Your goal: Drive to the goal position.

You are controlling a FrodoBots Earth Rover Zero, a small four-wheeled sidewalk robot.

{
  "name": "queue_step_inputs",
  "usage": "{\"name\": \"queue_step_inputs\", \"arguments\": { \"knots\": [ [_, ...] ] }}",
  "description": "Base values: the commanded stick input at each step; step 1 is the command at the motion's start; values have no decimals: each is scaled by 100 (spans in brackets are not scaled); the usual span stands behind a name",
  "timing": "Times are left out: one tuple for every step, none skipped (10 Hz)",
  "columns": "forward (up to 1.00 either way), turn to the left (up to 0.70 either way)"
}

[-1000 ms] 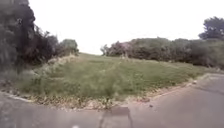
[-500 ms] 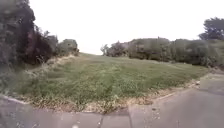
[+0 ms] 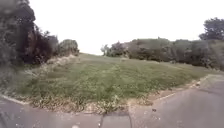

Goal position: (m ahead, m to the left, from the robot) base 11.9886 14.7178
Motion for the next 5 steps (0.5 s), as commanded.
{"name": "queue_step_inputs", "arguments": {
  "knots": [
    [0,0],
    [0,0],
    [0,0],
    [0,0],
    [0,0]
  ]
}}
